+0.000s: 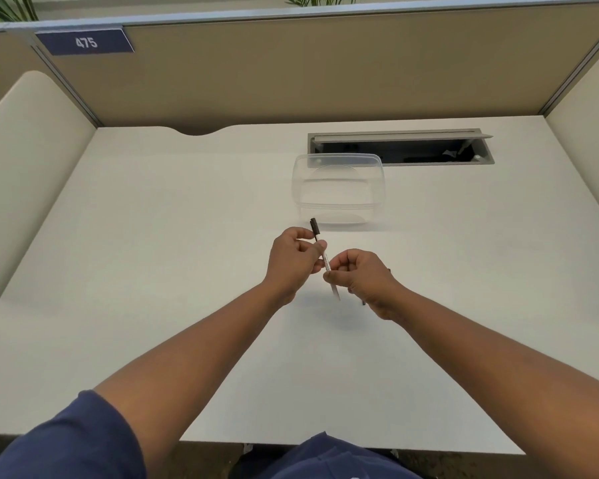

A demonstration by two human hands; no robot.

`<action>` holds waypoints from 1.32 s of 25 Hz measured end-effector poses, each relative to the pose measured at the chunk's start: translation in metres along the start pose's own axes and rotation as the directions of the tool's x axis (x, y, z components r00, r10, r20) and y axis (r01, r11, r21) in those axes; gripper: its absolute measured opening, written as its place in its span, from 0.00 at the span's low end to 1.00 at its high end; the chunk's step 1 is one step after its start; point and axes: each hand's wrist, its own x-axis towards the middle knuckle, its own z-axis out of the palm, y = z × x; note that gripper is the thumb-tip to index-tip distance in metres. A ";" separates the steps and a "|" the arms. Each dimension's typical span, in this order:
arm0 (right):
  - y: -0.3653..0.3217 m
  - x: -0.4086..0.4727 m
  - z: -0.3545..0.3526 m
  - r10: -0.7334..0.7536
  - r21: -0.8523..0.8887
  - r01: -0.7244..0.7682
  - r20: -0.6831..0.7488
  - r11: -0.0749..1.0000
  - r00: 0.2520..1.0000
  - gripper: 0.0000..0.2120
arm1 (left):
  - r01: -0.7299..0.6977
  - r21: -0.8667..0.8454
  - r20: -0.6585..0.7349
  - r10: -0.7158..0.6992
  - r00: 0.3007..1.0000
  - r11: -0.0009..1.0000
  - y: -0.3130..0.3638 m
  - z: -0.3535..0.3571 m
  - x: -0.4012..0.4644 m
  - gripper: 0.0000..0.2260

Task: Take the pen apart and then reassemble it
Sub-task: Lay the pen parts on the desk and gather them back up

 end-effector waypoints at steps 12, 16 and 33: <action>0.030 0.017 -0.022 -0.194 -0.231 0.140 -0.232 0.963 0.953 0.05 | -0.372 0.858 0.292 0.260 0.921 0.354 -0.104 -0.041 0.025 0.23; 0.042 0.020 -0.021 -0.238 -0.286 0.168 -0.231 0.943 0.943 0.06 | -0.389 0.872 0.294 0.319 0.901 0.297 -0.122 -0.037 0.027 0.24; 0.055 0.019 -0.014 -0.511 -0.670 0.345 -0.061 0.658 0.857 0.02 | -0.412 0.858 0.280 0.393 0.876 0.306 -0.129 -0.036 0.028 0.23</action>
